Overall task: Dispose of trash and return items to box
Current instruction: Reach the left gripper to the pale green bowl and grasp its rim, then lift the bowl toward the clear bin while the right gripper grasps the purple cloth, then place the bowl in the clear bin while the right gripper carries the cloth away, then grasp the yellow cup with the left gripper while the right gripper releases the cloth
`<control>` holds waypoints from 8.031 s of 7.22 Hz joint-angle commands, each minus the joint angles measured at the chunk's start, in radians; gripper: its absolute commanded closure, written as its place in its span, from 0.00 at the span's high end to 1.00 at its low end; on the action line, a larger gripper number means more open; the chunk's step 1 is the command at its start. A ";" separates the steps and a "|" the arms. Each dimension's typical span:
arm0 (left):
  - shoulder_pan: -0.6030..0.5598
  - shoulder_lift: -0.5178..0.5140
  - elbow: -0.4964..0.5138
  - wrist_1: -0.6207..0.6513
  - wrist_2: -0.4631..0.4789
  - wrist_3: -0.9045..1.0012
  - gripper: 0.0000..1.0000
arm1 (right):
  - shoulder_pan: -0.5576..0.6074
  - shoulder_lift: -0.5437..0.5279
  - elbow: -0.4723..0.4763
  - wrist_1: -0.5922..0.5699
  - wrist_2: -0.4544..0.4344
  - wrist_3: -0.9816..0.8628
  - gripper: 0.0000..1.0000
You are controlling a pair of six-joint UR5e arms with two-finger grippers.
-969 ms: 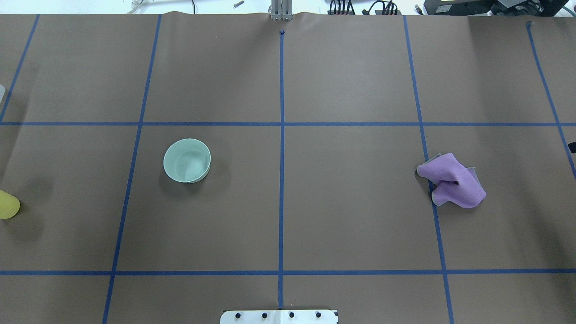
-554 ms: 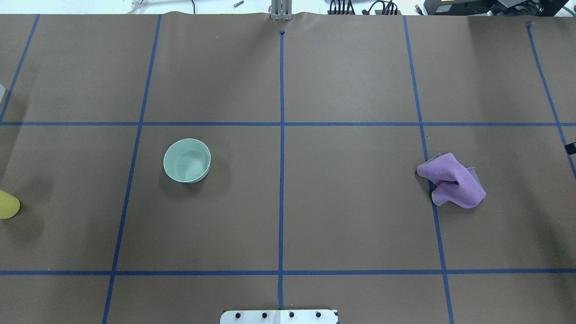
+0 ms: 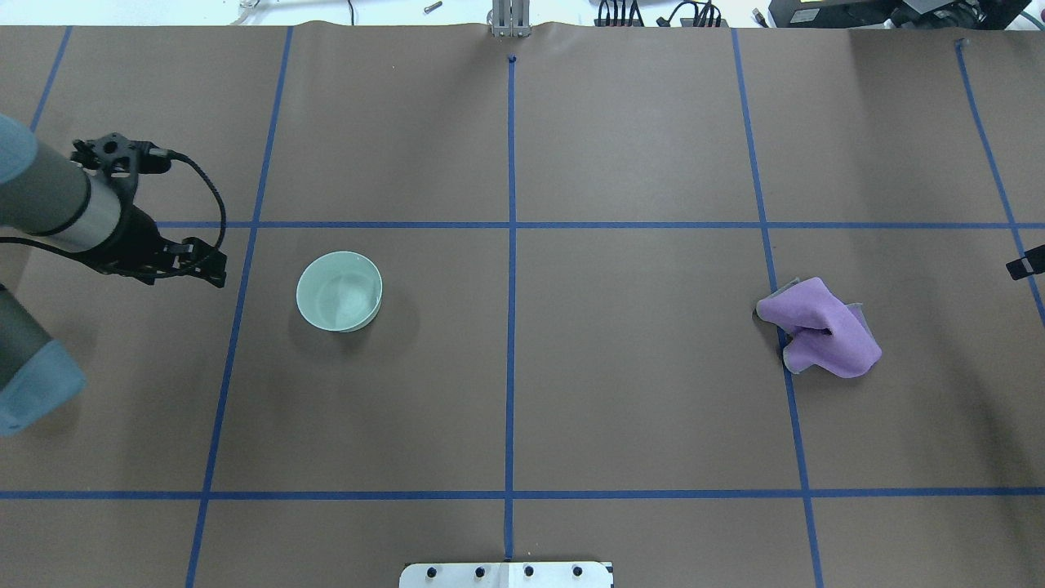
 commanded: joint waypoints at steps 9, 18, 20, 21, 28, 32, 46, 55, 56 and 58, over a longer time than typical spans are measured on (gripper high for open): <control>0.119 -0.162 0.216 -0.144 0.016 -0.200 0.21 | -0.016 0.006 -0.014 0.000 0.000 0.001 1.00; -0.168 -0.131 0.116 -0.132 -0.201 -0.240 0.00 | -0.274 0.098 -0.060 0.299 -0.136 0.553 1.00; -0.342 0.052 0.093 -0.129 -0.252 0.132 0.00 | -0.394 0.138 -0.037 0.336 -0.221 0.740 1.00; -0.418 0.089 0.133 -0.117 -0.257 0.303 0.00 | -0.434 0.138 -0.025 0.336 -0.236 0.769 1.00; -0.855 -0.005 0.812 -0.187 -0.115 1.084 0.00 | -0.488 0.114 0.003 0.312 -0.328 0.784 0.00; -0.856 -0.126 1.193 -0.460 0.053 0.867 0.00 | -0.314 0.123 0.004 0.246 -0.206 0.764 0.00; -0.587 0.225 0.174 -0.052 -0.224 0.490 0.87 | 0.785 0.011 -0.265 -0.535 -0.213 -1.077 0.00; -0.194 0.444 0.061 -0.324 -0.091 -0.126 0.90 | 0.784 -0.121 -0.361 -0.282 -0.153 -1.103 1.00; -0.192 0.450 0.063 -0.325 -0.091 -0.128 0.88 | 0.784 -0.121 -0.361 -0.282 -0.153 -1.103 1.00; -0.185 0.450 0.084 -0.327 -0.093 -0.131 0.76 | 0.777 -0.109 -0.335 -0.285 -0.127 -1.083 1.00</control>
